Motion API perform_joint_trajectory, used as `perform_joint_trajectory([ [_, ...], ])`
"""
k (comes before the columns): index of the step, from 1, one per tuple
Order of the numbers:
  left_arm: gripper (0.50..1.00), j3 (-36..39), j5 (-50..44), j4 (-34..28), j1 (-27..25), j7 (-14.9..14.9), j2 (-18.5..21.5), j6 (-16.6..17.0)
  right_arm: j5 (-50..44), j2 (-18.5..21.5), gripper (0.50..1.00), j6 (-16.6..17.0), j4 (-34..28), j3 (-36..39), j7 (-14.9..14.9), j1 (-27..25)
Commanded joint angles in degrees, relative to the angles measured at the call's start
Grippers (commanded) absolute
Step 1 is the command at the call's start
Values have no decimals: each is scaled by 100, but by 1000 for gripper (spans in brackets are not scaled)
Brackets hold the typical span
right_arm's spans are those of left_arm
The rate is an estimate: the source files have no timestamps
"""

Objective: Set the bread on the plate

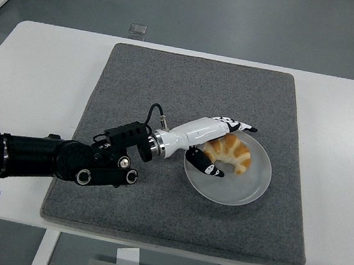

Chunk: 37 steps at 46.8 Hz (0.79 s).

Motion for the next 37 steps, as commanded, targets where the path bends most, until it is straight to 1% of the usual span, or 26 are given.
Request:
perform_joint_trajectory([
  [1, 990, -238, -188, -180, -15, 23, 111, -91, 0, 0, 952, 4, 0, 0, -4, 0],
  [7, 990, -362, -803, -418, -103, 40, 287, -276, 0, 0, 954, -4, 0, 0, -4, 0],
  [10, 990, -467, -1163, -427, -243, 41, 375, -416, -9, 0, 952, -4, 0, 0, -4, 0],
  [13, 990, -643, -1532, -418, -349, 41, 498, -636, 0, 0, 952, -4, 0, 0, 5, 0],
  [16, 990, -880, -1919, -401, -410, 49, 630, -978, 0, 0, 952, -4, 0, 0, -4, 0],
  [20, 990, -1328, -2341, -331, -507, 67, 823, -1602, 0, 0, 952, -4, 0, 0, 5, 0],
  [23, 990, -1653, -2614, -190, -525, 102, 938, -2076, 0, 0, 952, -4, 0, 0, 5, 0],
  [26, 990, -1961, -2851, 20, -525, 172, 955, -2463, 0, 0, 952, 4, 0, 0, -4, 0],
  [32, 990, -2374, -3229, 539, -516, 313, 964, -3000, -9, 0, 952, -4, 0, 0, -4, 0],
  [37, 990, -2585, -3519, 926, -516, 331, 964, -3352, 0, 0, 952, -4, 0, 0, -4, 0],
])
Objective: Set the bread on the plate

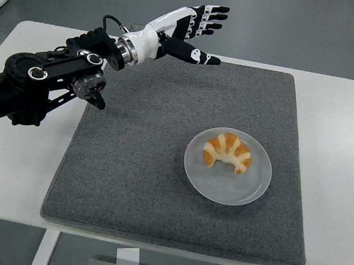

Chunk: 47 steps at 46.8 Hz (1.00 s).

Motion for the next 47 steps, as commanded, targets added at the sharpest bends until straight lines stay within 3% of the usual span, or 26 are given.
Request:
perform_joint_trajectory([
  [1, 990, -138, -253, 287, 8, 10, -1, -257, 0, 0, 952, 0, 0, 0, -3, 0],
  [12, 990, -252, -1333, 1087, -1, 19, -10, -1066, 0, 0, 954, 0, 0, 0, -3, 0],
  [24, 990, -252, -2494, 2028, 25, 309, -63, -1919, 0, 0, 952, 0, 0, 0, -3, 0],
  [47, 990, -243, -2609, 2520, 87, 212, -203, -1998, 0, 0, 952, 0, 0, 0, 6, 0],
])
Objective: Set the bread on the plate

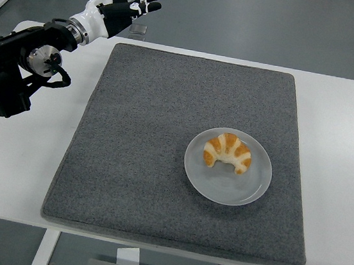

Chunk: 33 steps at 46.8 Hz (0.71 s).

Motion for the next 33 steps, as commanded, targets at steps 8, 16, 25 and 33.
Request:
perform_joint_trajectory([
  [8, 992, 3, -34, 115, 56, -27, -66, -21, 2, 0, 952, 0, 0, 0, 6, 1],
  [16, 990, -190, -61, 141, 126, -44, -154, 31, 2, 0, 952, 0, 0, 0, 6, 1],
  [25, 990, -1244, -113, 325, 557, -62, -286, 14, 2, 0, 954, 0, 9, 0, 6, 1],
  [33, 990, -1298, -78, 325, 698, -62, -400, 14, -7, 0, 952, 0, 0, 0, 6, -8],
])
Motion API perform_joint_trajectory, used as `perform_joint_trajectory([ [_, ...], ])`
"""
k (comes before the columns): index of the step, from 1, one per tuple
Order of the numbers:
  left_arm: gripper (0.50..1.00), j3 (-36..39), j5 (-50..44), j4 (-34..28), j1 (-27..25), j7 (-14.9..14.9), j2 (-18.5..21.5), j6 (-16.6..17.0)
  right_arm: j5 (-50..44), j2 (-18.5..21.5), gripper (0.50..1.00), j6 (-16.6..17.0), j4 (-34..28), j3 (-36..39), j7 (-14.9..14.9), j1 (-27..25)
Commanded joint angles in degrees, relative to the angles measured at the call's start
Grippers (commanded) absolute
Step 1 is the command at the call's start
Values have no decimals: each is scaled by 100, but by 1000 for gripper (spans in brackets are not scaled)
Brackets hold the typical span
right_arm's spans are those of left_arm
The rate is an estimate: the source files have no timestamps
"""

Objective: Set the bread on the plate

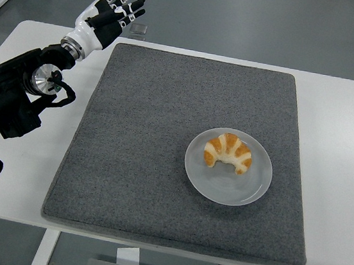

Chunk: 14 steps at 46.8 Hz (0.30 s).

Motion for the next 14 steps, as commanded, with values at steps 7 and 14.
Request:
perform_joint_trajectory([
  [7, 990, 13, 72, -1, 20, 3, -4, 1, -8, 0, 952, 1, 4, 0, 0, -5],
  [14, 990, 22, 72, -1, 38, 3, -4, 1, -8, 0, 952, 10, 4, 0, 0, -5],
])
